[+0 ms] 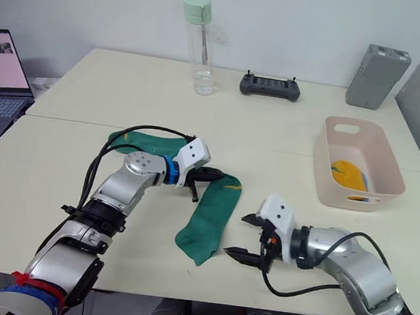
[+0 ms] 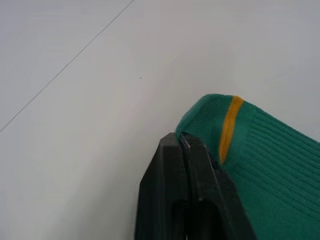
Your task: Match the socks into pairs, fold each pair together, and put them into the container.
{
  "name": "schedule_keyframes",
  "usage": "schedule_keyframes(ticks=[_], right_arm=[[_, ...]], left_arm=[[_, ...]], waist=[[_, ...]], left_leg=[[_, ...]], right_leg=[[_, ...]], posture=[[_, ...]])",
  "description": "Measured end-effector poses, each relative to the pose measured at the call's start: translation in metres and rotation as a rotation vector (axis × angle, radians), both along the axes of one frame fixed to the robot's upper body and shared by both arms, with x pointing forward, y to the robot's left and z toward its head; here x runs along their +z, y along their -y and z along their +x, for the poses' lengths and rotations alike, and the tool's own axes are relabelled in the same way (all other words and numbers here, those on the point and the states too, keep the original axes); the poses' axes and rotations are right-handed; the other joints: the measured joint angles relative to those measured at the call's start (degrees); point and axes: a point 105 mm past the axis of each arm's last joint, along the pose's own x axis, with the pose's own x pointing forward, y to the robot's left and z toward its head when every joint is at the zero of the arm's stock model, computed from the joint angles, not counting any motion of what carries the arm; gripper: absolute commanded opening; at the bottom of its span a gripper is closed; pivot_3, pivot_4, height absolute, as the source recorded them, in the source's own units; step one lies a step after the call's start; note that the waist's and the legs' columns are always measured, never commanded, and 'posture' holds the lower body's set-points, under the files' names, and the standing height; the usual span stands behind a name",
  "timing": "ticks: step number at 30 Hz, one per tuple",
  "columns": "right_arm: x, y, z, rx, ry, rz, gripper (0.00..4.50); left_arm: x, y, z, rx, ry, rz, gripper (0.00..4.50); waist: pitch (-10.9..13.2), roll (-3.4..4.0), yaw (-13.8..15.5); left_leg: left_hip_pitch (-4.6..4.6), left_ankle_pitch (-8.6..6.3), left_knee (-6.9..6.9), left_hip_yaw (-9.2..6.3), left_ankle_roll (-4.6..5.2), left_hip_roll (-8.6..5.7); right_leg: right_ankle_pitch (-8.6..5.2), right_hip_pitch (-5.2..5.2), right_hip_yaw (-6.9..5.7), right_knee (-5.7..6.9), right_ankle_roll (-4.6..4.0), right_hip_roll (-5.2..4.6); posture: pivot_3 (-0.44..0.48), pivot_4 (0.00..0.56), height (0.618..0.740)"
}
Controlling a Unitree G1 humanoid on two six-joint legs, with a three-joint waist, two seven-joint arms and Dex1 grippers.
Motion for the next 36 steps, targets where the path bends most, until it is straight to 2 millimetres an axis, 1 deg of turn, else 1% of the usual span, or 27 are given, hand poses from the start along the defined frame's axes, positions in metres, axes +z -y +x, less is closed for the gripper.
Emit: schedule_keyframes(ticks=[3,6,8,10,13,16,22,24,26,34,36], right_arm=[[0.000,-0.003,0.002,-0.019,-0.011,0.009,4.50],[-0.002,-0.011,0.002,-0.044,-0.062,0.055,4.50],[-0.006,-0.015,0.003,-0.064,-0.121,0.080,4.50],[-0.011,-0.017,0.005,-0.088,-0.173,0.084,4.50],[-0.015,-0.021,0.014,-0.151,-0.245,0.114,4.50],[-0.026,-0.020,0.024,-0.206,-0.294,0.088,4.50],[-0.027,-0.022,0.028,-0.225,-0.297,0.085,4.50],[-0.027,-0.024,0.029,-0.228,-0.298,0.091,4.10],[-0.028,-0.024,0.031,-0.236,-0.298,0.092,3.57],[-0.032,-0.025,0.033,-0.241,-0.318,0.090,0.65],[-0.032,-0.025,0.032,-0.242,-0.318,0.091,0.03]], left_arm=[[0.003,-0.009,0.006,0.076,0.006,-0.019,0.03],[0.014,-0.024,0.017,0.195,0.059,-0.058,0.03],[0.018,-0.032,0.020,0.254,0.083,-0.083,0.03],[0.016,-0.037,0.019,0.290,0.081,-0.092,0.03],[0.010,-0.039,0.015,0.318,0.063,-0.102,0.03],[0.010,-0.037,0.011,0.321,0.065,-0.107,0.03],[0.015,-0.034,0.009,0.316,0.070,-0.112,0.03],[0.014,-0.036,0.009,0.324,0.063,-0.112,0.00],[0.013,-0.037,0.009,0.329,0.061,-0.111,0.00],[0.014,-0.038,0.008,0.328,0.061,-0.110,0.00],[0.013,-0.038,0.008,0.329,0.060,-0.108,0.00]], waist=[[0.00,0.00,0.04],[0.00,0.00,-0.03],[0.00,0.00,-0.10],[0.00,0.00,-0.12],[0.00,0.00,-0.22],[0.00,0.00,-0.16],[-0.02,0.01,-0.29],[-0.02,0.01,-0.44],[-0.02,0.01,-0.64],[-0.02,0.01,-0.70],[-0.02,0.01,-0.71]], left_leg=[[0.00,0.00,0.00,0.00,0.00,0.00],[0.01,0.00,0.00,-0.03,0.00,0.01],[0.00,0.00,0.00,-0.02,0.00,0.01],[0.00,0.00,0.01,-0.01,0.00,0.00],[0.00,0.01,0.01,-0.05,0.00,0.01],[0.00,0.01,0.02,-0.04,0.00,0.00],[0.06,0.02,0.02,-0.05,0.01,0.01],[0.06,0.03,0.02,-0.05,0.04,0.01],[0.06,0.05,0.02,-0.04,0.06,0.01],[0.02,0.05,0.00,-0.04,0.06,0.01],[0.02,0.05,0.00,-0.04,0.06,0.01]], right_leg=[[0.01,0.01,0.00,0.00,-0.01,0.00],[0.02,0.01,-0.02,0.03,-0.03,0.01],[0.03,0.01,-0.01,0.02,-0.05,0.00],[0.06,0.02,-0.01,0.02,-0.10,-0.01],[0.07,0.02,-0.05,0.06,-0.11,0.00],[0.07,0.02,-0.06,0.05,-0.11,-0.01],[0.06,0.07,-0.06,0.06,-0.04,0.00],[0.06,0.07,-0.05,0.05,0.03,0.00],[0.07,0.07,-0.04,0.05,0.06,0.00],[0.10,0.04,-0.05,0.02,-0.01,0.00],[0.09,0.03,-0.05,0.02,0.00,0.00]], posture=[[0.000,0.150,0.740],[0.000,0.150,0.740],[0.000,0.150,0.740],[0.000,0.150,0.740],[0.000,0.150,0.740],[0.000,0.150,0.740],[0.000,0.150,0.740],[0.000,0.150,0.740],[0.000,0.150,0.740],[0.000,0.150,0.740],[0.000,0.150,0.740]])
